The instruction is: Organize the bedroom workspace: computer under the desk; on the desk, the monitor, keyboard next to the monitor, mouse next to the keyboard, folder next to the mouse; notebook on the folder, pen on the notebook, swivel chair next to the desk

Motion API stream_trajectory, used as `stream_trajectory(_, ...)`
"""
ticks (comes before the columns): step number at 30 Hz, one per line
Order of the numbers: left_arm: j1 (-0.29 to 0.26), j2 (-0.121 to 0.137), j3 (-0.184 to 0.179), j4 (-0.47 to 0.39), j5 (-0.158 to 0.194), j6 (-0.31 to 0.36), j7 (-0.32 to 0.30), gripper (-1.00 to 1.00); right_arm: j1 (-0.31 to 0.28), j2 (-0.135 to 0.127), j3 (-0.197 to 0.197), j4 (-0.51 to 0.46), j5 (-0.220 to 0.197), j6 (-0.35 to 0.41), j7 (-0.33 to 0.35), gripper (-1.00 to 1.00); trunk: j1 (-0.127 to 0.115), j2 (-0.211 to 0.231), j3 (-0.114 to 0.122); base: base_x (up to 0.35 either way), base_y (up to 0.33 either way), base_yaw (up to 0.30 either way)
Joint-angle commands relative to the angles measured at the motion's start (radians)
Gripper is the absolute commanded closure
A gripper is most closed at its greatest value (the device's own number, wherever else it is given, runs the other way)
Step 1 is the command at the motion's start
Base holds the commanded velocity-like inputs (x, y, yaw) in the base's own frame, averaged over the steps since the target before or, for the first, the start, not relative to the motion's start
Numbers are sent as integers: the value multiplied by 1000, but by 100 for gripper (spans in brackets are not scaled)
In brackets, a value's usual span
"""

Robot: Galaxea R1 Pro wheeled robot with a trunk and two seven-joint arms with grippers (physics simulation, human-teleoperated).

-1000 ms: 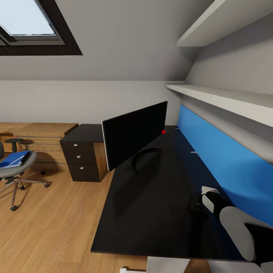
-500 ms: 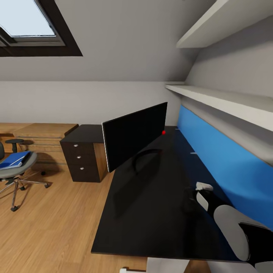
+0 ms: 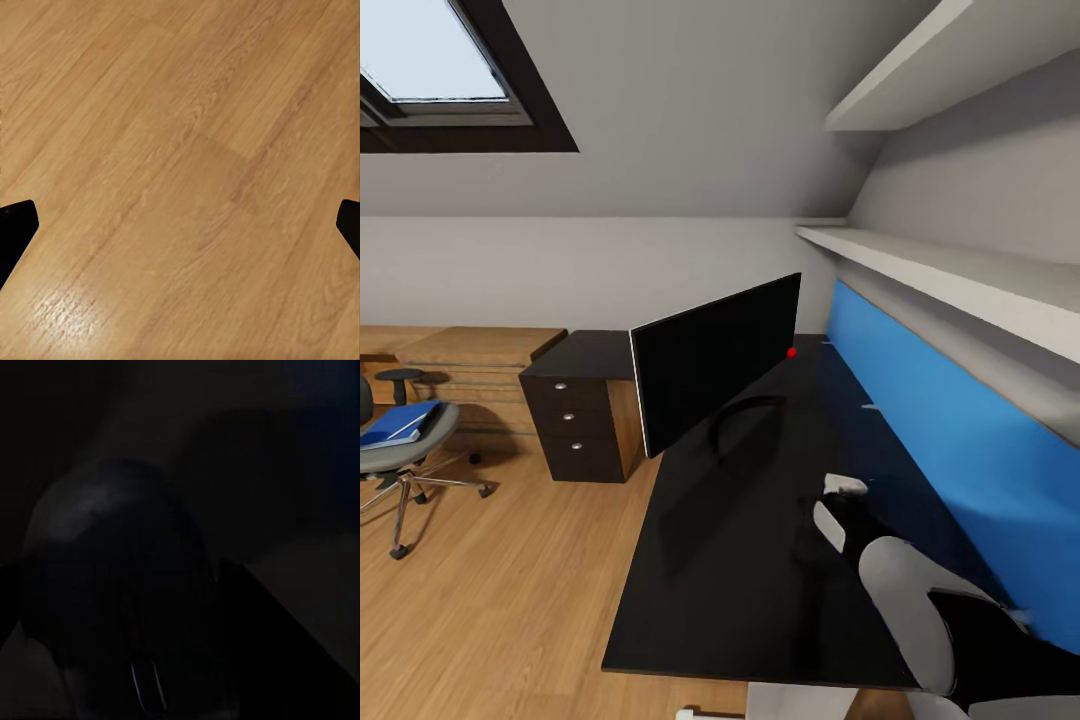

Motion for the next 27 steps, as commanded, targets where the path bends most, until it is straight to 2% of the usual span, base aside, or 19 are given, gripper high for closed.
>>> stream_trajectory(1, 0, 0, -3, 1, 9, -3, 1, -100, 0, 29, -1, -3, -8, 3, -75, 100, 0, -1, -1, 0, 0, 0)
stream_trajectory(3, 0, 0, -3, 1, 9, -3, 1, -100, 1, 65, 0, -2, -9, 3, -167, 100, 0, -1, -1, 0, 0, 0)
stream_trajectory(5, 0, 0, -3, 2, 9, -3, 1, -100, 2, 91, 3, 0, -10, 3, -221, 100, 0, -1, -1, 0, 0, 0)
stream_trajectory(7, -1, 0, -4, 5, 9, -3, -1, -100, 7, 91, 14, 7, -10, 3, -248, 100, 0, -1, -1, -15, 33, 0)
stream_trajectory(11, 0, 0, -5, 6, 9, -3, -1, -100, 8, 91, 34, 25, -10, 4, -195, 100, 0, -1, -1, -84, 181, 0)
stream_trajectory(15, 0, -1, -5, 6, 8, -3, -1, -100, 9, 91, 91, 35, -9, 4, -113, 100, 0, -1, -1, -129, 278, 0)
stream_trajectory(19, -1, -1, -6, 6, 8, -3, -2, -100, 12, 91, 130, 37, -9, 3, -84, 100, 0, -1, -1, -138, 299, 0)
stream_trajectory(27, 0, -1, -6, 6, 8, -3, -2, -100, 13, 91, 136, 38, -9, 2, -52, 100, 0, -1, -1, -141, 306, 0)
